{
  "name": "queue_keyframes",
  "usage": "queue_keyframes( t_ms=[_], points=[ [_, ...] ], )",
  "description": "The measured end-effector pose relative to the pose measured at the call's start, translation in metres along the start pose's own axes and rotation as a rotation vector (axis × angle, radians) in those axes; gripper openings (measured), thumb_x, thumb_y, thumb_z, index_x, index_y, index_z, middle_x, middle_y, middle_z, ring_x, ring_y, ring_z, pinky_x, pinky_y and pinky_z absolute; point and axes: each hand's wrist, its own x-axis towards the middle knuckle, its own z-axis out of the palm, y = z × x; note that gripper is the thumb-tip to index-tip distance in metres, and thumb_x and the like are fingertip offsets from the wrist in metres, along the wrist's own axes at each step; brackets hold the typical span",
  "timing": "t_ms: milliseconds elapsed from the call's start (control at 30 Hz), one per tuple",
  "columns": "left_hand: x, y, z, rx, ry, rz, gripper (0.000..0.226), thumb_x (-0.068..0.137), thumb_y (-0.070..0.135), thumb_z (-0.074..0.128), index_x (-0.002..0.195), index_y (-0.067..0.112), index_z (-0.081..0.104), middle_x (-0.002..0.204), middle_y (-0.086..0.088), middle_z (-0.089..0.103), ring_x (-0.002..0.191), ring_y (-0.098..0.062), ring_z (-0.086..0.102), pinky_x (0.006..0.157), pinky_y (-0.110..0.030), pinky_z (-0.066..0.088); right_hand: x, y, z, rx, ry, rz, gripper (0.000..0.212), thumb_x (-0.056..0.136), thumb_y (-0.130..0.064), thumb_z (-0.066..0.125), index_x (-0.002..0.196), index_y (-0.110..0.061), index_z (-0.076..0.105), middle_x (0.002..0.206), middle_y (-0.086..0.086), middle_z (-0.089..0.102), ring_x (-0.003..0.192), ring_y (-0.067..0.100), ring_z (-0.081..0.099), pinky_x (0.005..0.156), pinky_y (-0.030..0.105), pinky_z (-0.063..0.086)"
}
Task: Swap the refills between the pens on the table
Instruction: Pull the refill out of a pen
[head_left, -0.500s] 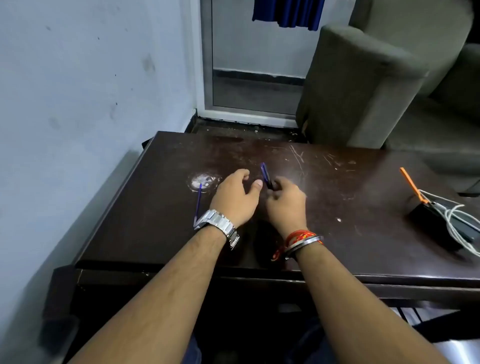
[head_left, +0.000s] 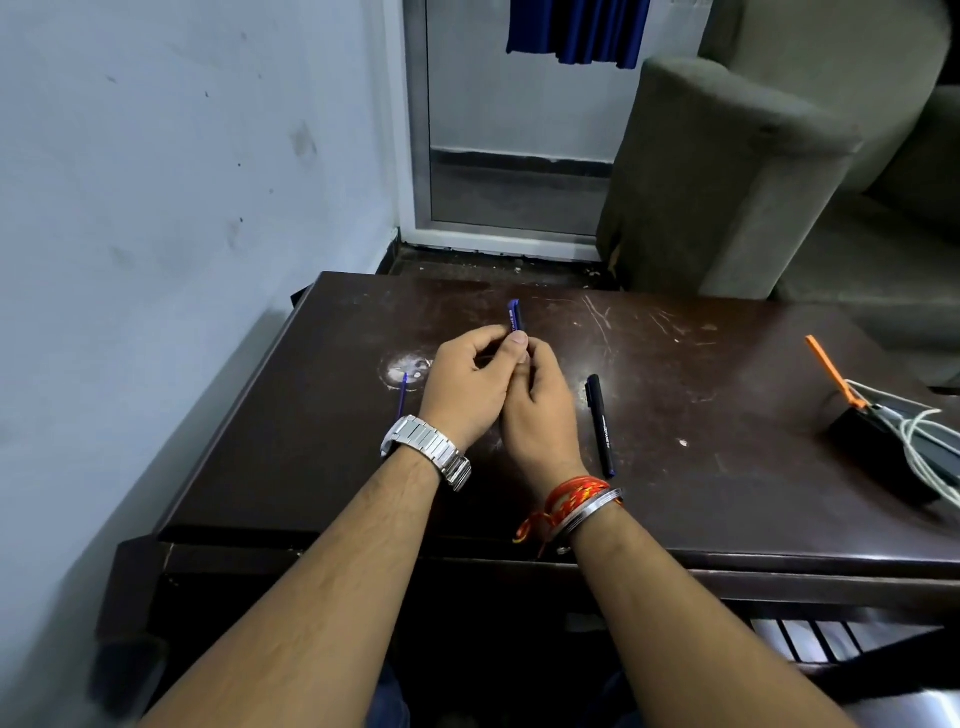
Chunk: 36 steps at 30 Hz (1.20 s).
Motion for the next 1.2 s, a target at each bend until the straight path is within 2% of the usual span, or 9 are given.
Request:
queue_keyframes(
  t_ms=[133, 267, 533, 700, 833, 900, 1000, 1133, 1200],
  points=[
    [-0.002, 0.005, -0.001, -0.102, 0.064, -0.010, 0.015, 0.093, 0.020, 0.062, 0.094, 0.013, 0.075, 0.083, 0.006, 0.073, 0.076, -0.001, 0.067, 0.072, -0.020, 0.056, 0.001, 0.000, 0.005, -0.007, 0.019, -0.020, 0.025, 0.102, -0.037, 0.042, 0.117, -0.032, 0.061, 0.097, -0.005, 0.073, 0.088, 0.014, 0.068, 0.082, 0.044, 0.056],
    [-0.003, 0.007, -0.007, -0.127, 0.088, -0.002, 0.015, 0.093, 0.014, 0.061, 0.093, 0.013, 0.075, 0.076, 0.008, 0.070, 0.066, 0.006, 0.062, 0.064, -0.011, 0.051, 0.000, 0.001, 0.004, -0.004, -0.035, -0.044, 0.027, 0.102, -0.040, 0.044, 0.123, -0.036, 0.059, 0.100, -0.010, 0.073, 0.089, 0.006, 0.068, 0.081, 0.034, 0.056],
    [0.006, 0.006, -0.018, -0.355, 0.290, -0.203, 0.017, 0.093, 0.018, 0.060, 0.079, 0.016, 0.071, 0.086, -0.003, 0.076, 0.087, -0.015, 0.074, 0.083, -0.035, 0.059, 0.002, -0.001, -0.013, -0.084, -0.172, -0.015, 0.020, 0.105, -0.032, 0.040, 0.102, -0.019, 0.055, 0.066, -0.009, 0.052, 0.053, -0.004, 0.049, 0.051, 0.012, 0.036],
    [-0.002, -0.003, -0.015, -0.065, 0.159, -0.230, 0.018, 0.067, 0.023, 0.083, 0.069, 0.012, 0.069, 0.071, -0.003, 0.075, 0.071, -0.021, 0.073, 0.074, -0.046, 0.061, 0.014, -0.002, -0.020, -0.064, -0.003, 0.013, 0.015, 0.102, -0.030, 0.048, 0.101, -0.021, 0.061, 0.100, -0.003, 0.046, 0.083, 0.000, 0.048, 0.076, 0.006, 0.037],
    [-0.008, -0.001, -0.012, 0.003, 0.054, -0.182, 0.035, 0.071, 0.013, 0.083, 0.088, 0.022, 0.054, 0.083, -0.006, 0.073, 0.077, -0.029, 0.072, 0.076, -0.049, 0.059, 0.018, -0.002, -0.024, 0.041, 0.051, 0.067, 0.020, 0.099, -0.033, 0.053, 0.104, -0.019, 0.066, 0.104, 0.003, 0.065, 0.090, 0.010, 0.058, 0.088, 0.033, 0.050],
    [-0.010, -0.001, -0.012, 0.031, -0.052, -0.158, 0.038, 0.083, 0.006, 0.071, 0.097, 0.031, 0.045, 0.088, -0.004, 0.072, 0.079, -0.031, 0.071, 0.075, -0.051, 0.059, 0.017, -0.005, -0.026, 0.080, 0.066, 0.061, 0.017, 0.099, -0.029, 0.055, 0.107, -0.019, 0.065, 0.096, -0.004, 0.066, 0.090, 0.010, 0.060, 0.086, 0.030, 0.051],
    [-0.013, -0.001, -0.010, 0.067, -0.087, -0.116, 0.037, 0.090, -0.001, 0.046, 0.095, 0.035, 0.052, 0.083, 0.001, 0.060, 0.068, -0.024, 0.062, 0.067, -0.047, 0.056, 0.016, -0.007, -0.028, 0.127, 0.065, 0.046, 0.008, 0.098, -0.024, 0.057, 0.103, -0.024, 0.064, 0.093, -0.006, 0.066, 0.086, 0.008, 0.060, 0.081, 0.024, 0.051],
    [-0.018, 0.002, -0.001, 0.123, -0.139, -0.098, 0.018, 0.098, 0.017, 0.044, 0.108, 0.020, 0.059, 0.093, 0.001, 0.061, 0.082, -0.017, 0.057, 0.069, -0.028, 0.041, 0.016, -0.005, -0.024, 0.151, 0.042, 0.059, 0.009, 0.095, -0.025, 0.062, 0.091, -0.031, 0.065, 0.092, 0.004, 0.071, 0.087, 0.016, 0.067, 0.082, 0.037, 0.057],
    [-0.021, 0.003, -0.001, 0.233, -0.197, -0.020, 0.020, 0.101, 0.030, 0.044, 0.104, 0.017, 0.059, 0.085, 0.005, 0.061, 0.076, -0.011, 0.057, 0.062, -0.022, 0.039, 0.017, -0.005, -0.024, 0.193, 0.052, 0.083, 0.005, 0.094, -0.026, 0.063, 0.092, -0.027, 0.068, 0.087, 0.003, 0.071, 0.083, 0.017, 0.068, 0.082, 0.041, 0.058]
  ],
)
